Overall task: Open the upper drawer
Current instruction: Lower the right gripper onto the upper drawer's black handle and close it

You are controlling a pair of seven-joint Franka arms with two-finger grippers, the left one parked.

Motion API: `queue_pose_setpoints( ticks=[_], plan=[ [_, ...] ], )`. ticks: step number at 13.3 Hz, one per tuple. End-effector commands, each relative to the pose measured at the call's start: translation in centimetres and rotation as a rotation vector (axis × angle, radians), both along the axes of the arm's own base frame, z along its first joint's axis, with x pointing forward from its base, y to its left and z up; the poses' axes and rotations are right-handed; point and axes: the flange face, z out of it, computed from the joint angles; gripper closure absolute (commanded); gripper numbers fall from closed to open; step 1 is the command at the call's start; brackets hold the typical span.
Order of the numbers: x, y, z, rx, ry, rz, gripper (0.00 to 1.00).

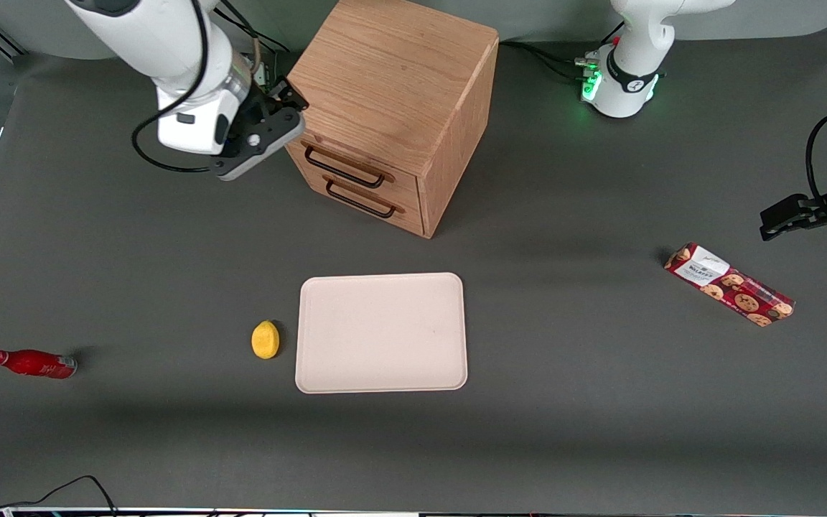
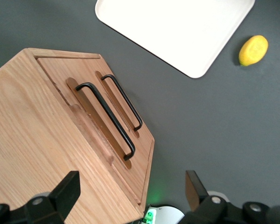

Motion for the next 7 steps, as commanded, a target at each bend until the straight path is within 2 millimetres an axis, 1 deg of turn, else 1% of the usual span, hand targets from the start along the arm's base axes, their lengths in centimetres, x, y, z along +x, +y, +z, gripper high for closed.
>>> queue_pose_setpoints(
  ticks=[1,2,4,7],
  plan=[
    [1.2,1.0,-2.5,0.051,0.069,0.009,0.0],
    [1.1,1.2,-3.6,0.085,0.102,0.058,0.0],
    [2.4,0.4,-5.1,0.11,0.11,0.114,0.0],
    [2.9,1.2,-7.7,0.129,0.158,0.152,0.0]
  ],
)
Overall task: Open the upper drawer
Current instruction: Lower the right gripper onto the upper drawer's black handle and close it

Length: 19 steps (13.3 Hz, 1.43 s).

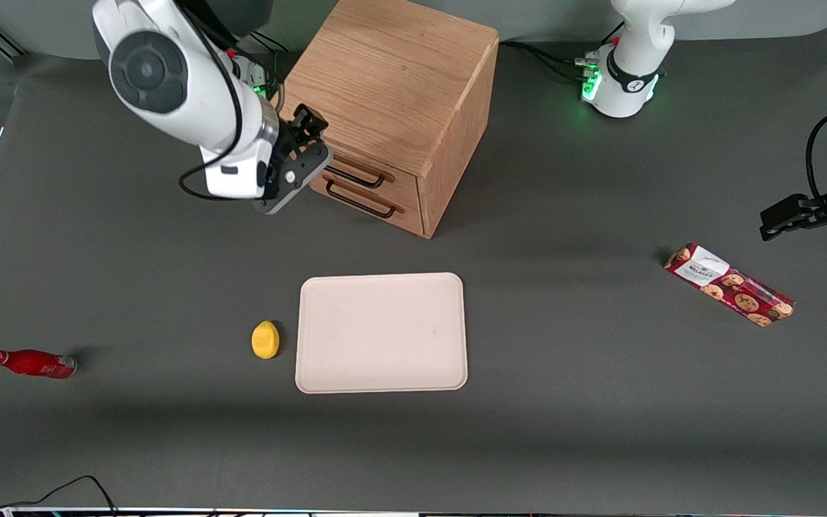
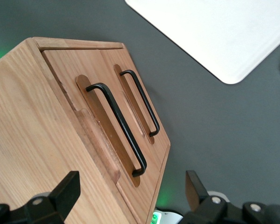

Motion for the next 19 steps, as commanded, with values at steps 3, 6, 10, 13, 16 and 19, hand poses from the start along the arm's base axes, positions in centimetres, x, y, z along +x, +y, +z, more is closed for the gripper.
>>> queue_pose_setpoints(
  ticks=[3,6,10,13,16,19],
  plan=[
    [0.7,0.8,-3.5,0.049,0.039,0.098,0.0],
    [0.2,1.3,-6.5,0.062,0.049,0.142,0.0],
    [-0.7,2.4,-9.0,0.096,0.082,0.146,0.0],
    [-1.3,3.0,-10.6,0.092,0.09,0.155,0.0],
    [-1.1,3.2,-12.3,0.112,0.078,0.198,0.0],
    [-1.1,3.1,-12.9,0.106,0.085,0.196,0.0]
  ],
)
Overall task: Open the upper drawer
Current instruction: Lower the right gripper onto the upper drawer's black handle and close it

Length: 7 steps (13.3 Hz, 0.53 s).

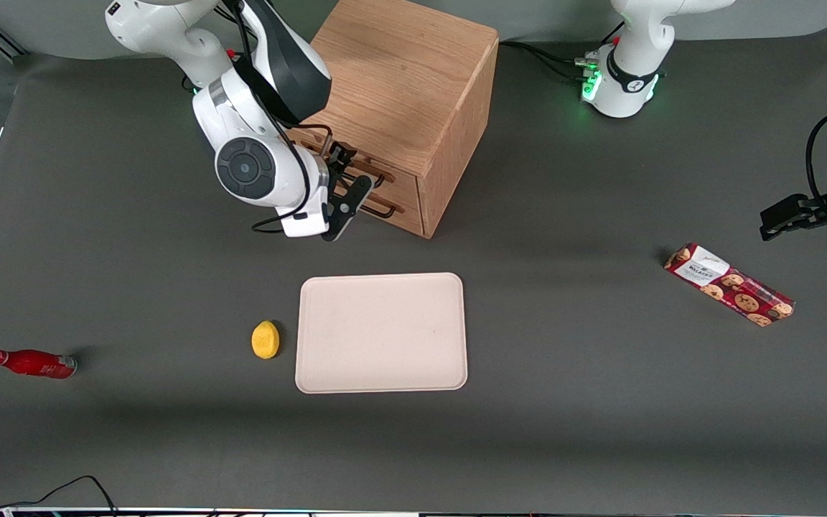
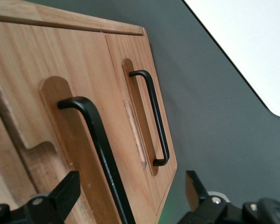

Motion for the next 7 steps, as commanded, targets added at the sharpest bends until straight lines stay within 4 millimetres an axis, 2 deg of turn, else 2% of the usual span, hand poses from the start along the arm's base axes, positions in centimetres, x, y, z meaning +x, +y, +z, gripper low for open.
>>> queue_pose_setpoints(
  ticks=[1,7],
  plan=[
    [-0.03,0.08,-1.06,0.031,0.015,0.007,0.0],
    [-0.35,0.01,-2.05,0.039,0.031,0.023,0.0]
  ],
)
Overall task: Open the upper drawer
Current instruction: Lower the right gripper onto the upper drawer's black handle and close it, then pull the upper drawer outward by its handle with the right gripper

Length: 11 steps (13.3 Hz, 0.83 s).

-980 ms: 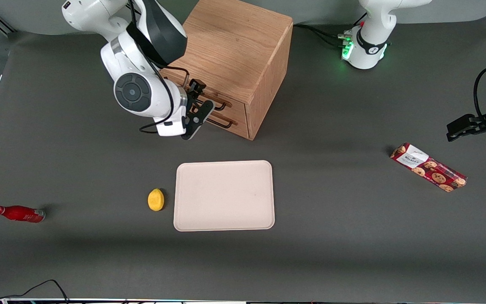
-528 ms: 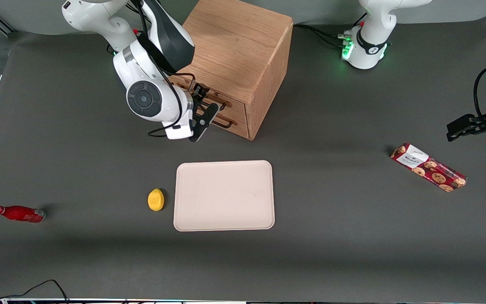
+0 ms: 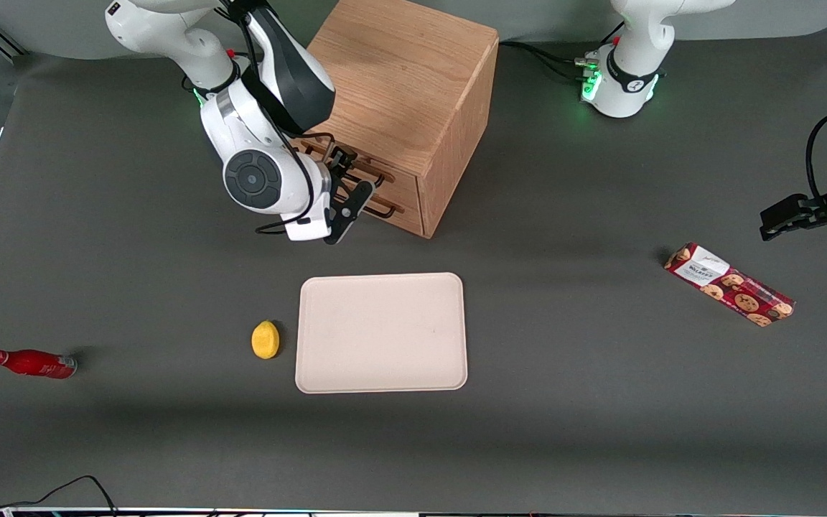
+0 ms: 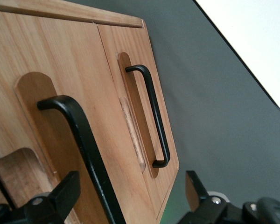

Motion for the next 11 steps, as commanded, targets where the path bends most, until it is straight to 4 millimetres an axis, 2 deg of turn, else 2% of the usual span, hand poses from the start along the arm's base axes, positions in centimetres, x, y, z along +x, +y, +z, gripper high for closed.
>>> queue_pose_setpoints(
  ticks=[1,3,11],
  plan=[
    [-0.1,0.0,-0.8,0.047,0.013,0.034,0.0],
    [-0.1,-0.2,-1.5,0.059,0.008,0.047,0.0],
    [0.4,-1.0,-2.3,0.076,-0.008,0.056,0.0]
  ],
)
